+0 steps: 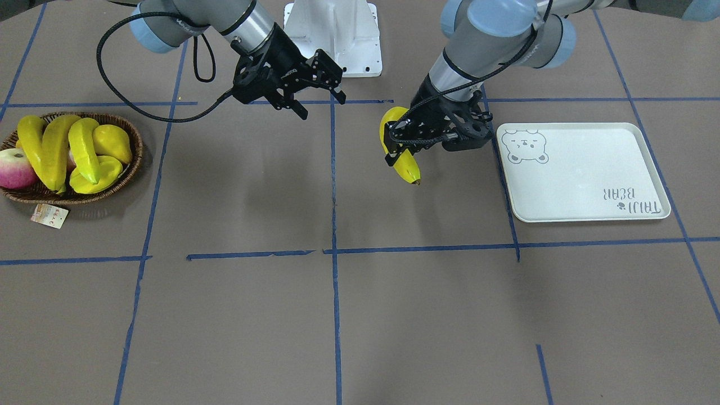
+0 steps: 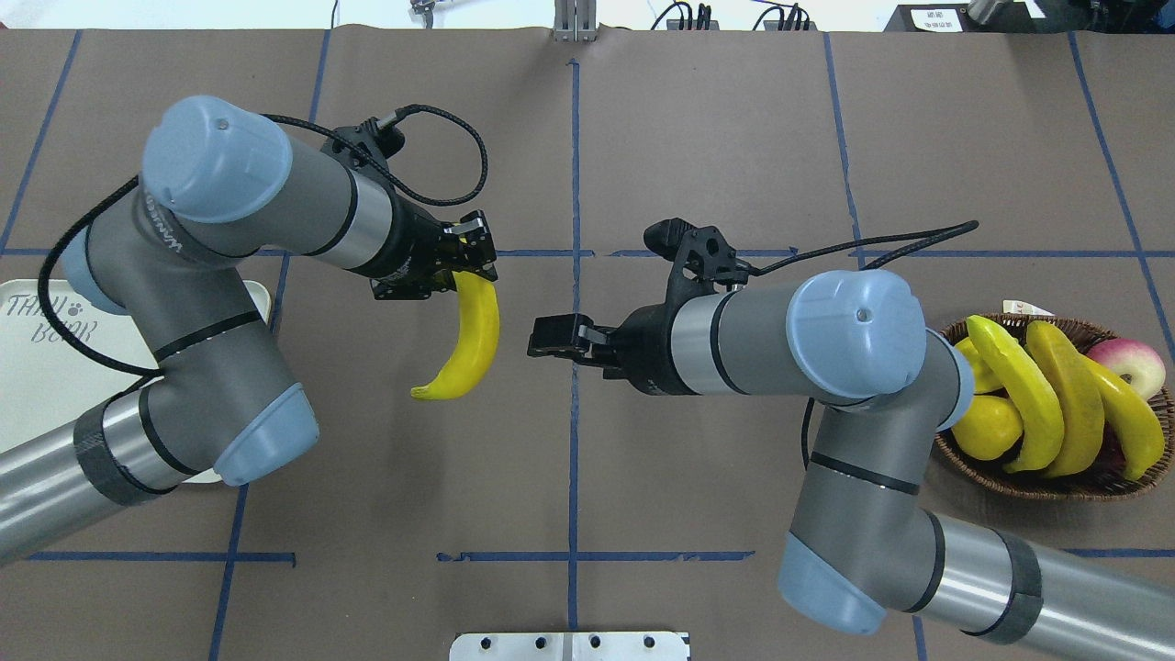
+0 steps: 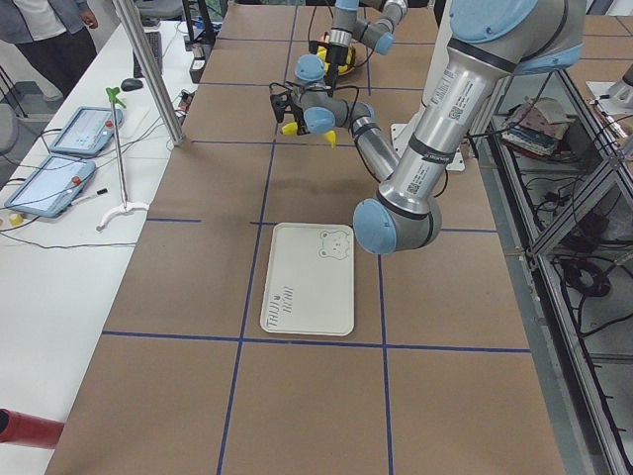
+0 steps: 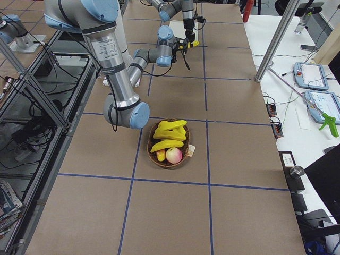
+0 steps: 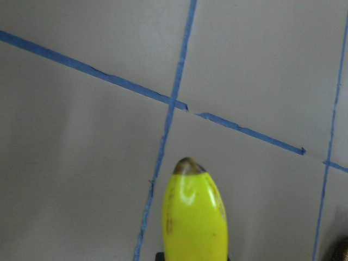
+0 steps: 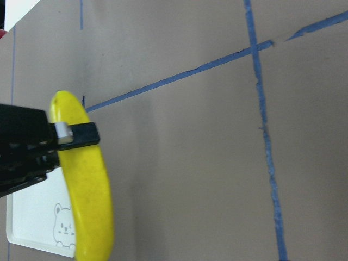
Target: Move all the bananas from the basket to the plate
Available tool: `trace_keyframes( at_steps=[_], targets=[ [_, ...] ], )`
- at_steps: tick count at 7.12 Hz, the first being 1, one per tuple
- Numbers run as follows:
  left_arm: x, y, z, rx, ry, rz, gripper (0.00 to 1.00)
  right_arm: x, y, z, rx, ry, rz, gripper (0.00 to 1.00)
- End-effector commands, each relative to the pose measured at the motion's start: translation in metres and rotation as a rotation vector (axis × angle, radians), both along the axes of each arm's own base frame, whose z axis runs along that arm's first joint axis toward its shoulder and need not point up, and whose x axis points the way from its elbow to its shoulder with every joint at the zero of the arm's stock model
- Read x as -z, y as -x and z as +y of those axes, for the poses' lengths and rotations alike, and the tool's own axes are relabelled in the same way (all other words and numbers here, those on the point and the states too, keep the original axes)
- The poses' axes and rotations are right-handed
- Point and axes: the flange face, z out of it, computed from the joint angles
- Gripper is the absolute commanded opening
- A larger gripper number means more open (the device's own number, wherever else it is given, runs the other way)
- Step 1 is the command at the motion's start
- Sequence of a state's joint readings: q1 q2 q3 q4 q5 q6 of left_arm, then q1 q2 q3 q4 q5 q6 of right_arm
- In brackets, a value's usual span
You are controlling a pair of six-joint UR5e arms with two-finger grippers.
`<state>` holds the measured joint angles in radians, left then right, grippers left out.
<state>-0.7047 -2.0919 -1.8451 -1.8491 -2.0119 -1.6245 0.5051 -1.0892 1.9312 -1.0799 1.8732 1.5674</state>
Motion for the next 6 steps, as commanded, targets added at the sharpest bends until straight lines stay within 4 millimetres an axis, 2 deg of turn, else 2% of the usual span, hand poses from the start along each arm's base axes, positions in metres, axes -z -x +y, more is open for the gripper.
trace_keyframes(
  at_steps=[1,2,3,4,5,6],
  targets=[
    [-0.016,0.038,0.015,0.021,0.089,-0.113,0.0,-0.017,-0.03,-0.022,0.002,0.063,0.131,1.0],
    [-0.026,0.055,0.02,0.033,0.138,-0.166,0.0,-0.028,-0.054,-0.037,0.023,0.072,0.19,1.0],
    [-0.038,0.063,0.017,0.044,0.199,-0.235,0.0,-0.036,-0.077,-0.046,0.068,0.059,0.263,1.0],
    [-0.058,0.069,0.017,0.028,0.215,-0.294,0.0,-0.049,-0.095,-0.044,0.103,0.035,0.35,1.0],
    [-0.1,0.091,0.024,0.028,0.246,-0.348,0.0,-0.071,-0.114,-0.035,0.15,-0.031,0.41,1.0],
    [-0.13,0.122,0.016,0.058,0.27,-0.376,0.0,-0.098,-0.145,-0.038,0.166,-0.087,0.454,1.0]
  ],
)
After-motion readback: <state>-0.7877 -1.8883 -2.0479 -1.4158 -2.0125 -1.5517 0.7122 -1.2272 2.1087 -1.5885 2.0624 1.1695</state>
